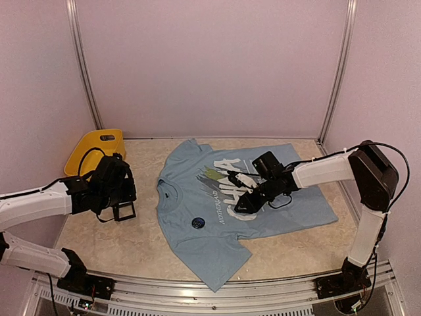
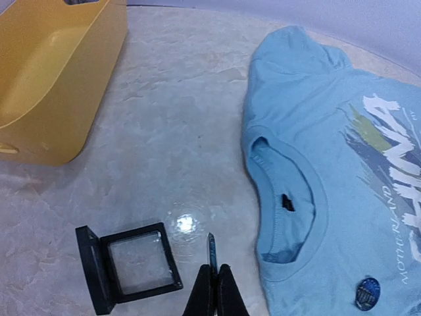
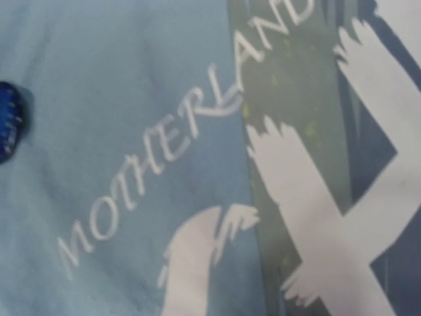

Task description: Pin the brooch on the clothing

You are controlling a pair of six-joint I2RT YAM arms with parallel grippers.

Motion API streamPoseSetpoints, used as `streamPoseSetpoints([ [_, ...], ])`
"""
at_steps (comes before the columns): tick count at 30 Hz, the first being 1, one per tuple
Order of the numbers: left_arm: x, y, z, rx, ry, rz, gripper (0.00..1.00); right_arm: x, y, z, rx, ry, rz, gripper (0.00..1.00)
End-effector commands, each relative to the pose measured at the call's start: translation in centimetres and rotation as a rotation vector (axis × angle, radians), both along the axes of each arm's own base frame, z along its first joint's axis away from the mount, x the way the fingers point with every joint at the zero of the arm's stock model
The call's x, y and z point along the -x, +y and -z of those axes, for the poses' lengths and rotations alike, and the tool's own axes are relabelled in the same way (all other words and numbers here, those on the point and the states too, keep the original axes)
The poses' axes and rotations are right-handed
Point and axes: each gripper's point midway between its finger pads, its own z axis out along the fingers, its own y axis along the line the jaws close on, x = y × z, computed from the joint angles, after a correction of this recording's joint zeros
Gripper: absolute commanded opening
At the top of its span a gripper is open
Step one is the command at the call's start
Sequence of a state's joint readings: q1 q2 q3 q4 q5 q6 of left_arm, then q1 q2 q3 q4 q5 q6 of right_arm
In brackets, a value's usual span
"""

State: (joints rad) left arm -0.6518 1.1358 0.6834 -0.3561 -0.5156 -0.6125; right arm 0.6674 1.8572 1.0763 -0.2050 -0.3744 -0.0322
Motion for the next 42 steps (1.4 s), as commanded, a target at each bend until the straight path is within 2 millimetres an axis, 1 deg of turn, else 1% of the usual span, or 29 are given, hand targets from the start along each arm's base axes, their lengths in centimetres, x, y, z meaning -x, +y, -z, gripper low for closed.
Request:
streamPoseSetpoints([
  [1,-0.7,-5.8,-7.0,0.076,-0.154,0.176,0.00,0.0,2.0,-5.4,-0.121,-0.071,-0.054,0.31],
  [2,-0.4,-7.2,-8.4,0.083,-0.181,0.224,0.00,0.1,2.4,-7.0,-0.164,-0.093,-0.071,0.31],
  [3,0.1,-9.2,-9.8,0.093,-0.208,0.290,0.00,0.3,2.8,-8.8,-0.209,-0.118,-0.092,0.31],
  [4,0.6,-10.9,-11.0,0.099,-0.235,0.354,0.00,0.7,3.3,-11.2,-0.269,-0.148,-0.120,0.31],
  [5,1.3,-12.8,-12.4,0.112,-0.269,0.424,0.00,1.1,3.6,-13.0,-0.316,-0.171,-0.145,0.31],
  [8,4.4,-18.5,-16.1,0.169,-0.372,0.671,0.00,3.1,4.5,-18.6,-0.475,-0.226,-0.261,0.31],
  [9,5.5,-19.9,-17.2,0.189,-0.405,0.742,0.00,4.0,4.7,-20.4,-0.526,-0.242,-0.306,0.32],
  [10,6.5,-21.3,-18.3,0.212,-0.438,0.800,0.00,4.9,4.8,-22.0,-0.575,-0.247,-0.351,0.32],
  [12,8.1,-23.4,-19.7,0.234,-0.471,0.898,0.00,6.6,4.9,-25.0,-0.659,-0.260,-0.440,0.32],
  [15,10.2,-26.1,-21.5,0.247,-0.501,1.018,0.00,9.5,4.6,-28.5,-0.767,-0.269,-0.568,0.33],
  [17,11.4,-27.6,-22.1,0.256,-0.509,1.090,0.00,10.9,4.2,-30.1,-0.820,-0.276,-0.613,0.33],
  [20,12.3,-28.9,-22.5,0.263,-0.514,1.157,0.00,12.6,3.7,-31.3,-0.857,-0.315,-0.670,0.33],
  [22,12.5,-29.3,-22.6,0.261,-0.516,1.174,0.00,13.7,3.5,-31.4,-0.862,-0.330,-0.702,0.32],
  [23,12.6,-29.4,-22.6,0.263,-0.516,1.182,0.00,13.9,3.5,-31.2,-0.858,-0.326,-0.709,0.29],
  [25,12.8,-29.6,-22.6,0.266,-0.513,1.196,0.00,13.8,3.4,-30.8,-0.843,-0.320,-0.692,0.20],
  [26,12.8,-29.6,-22.7,0.268,-0.514,1.199,0.00,13.8,3.5,-30.6,-0.834,-0.311,-0.684,0.17],
  [31,13.0,-29.6,-22.3,0.270,-0.499,1.208,0.00,13.4,3.6,-29.9,-0.815,-0.292,-0.660,0.11],
  [35,13.2,-29.6,-22.3,0.272,-0.499,1.212,0.00,13.2,3.8,-29.6,-0.812,-0.281,-0.660,0.09],
  [36,13.2,-29.5,-22.4,0.272,-0.501,1.212,0.00,13.2,3.8,-29.6,-0.810,-0.303,-0.672,0.09],
  [39,13.3,-29.4,-22.4,0.271,-0.503,1.212,0.00,13.2,4.0,-29.1,-0.807,-0.289,-0.679,0.03],
  [42,13.3,-29.3,-22.4,0.273,-0.506,1.210,0.00,13.3,4.2,-28.6,-0.803,-0.263,-0.691,0.03],
])
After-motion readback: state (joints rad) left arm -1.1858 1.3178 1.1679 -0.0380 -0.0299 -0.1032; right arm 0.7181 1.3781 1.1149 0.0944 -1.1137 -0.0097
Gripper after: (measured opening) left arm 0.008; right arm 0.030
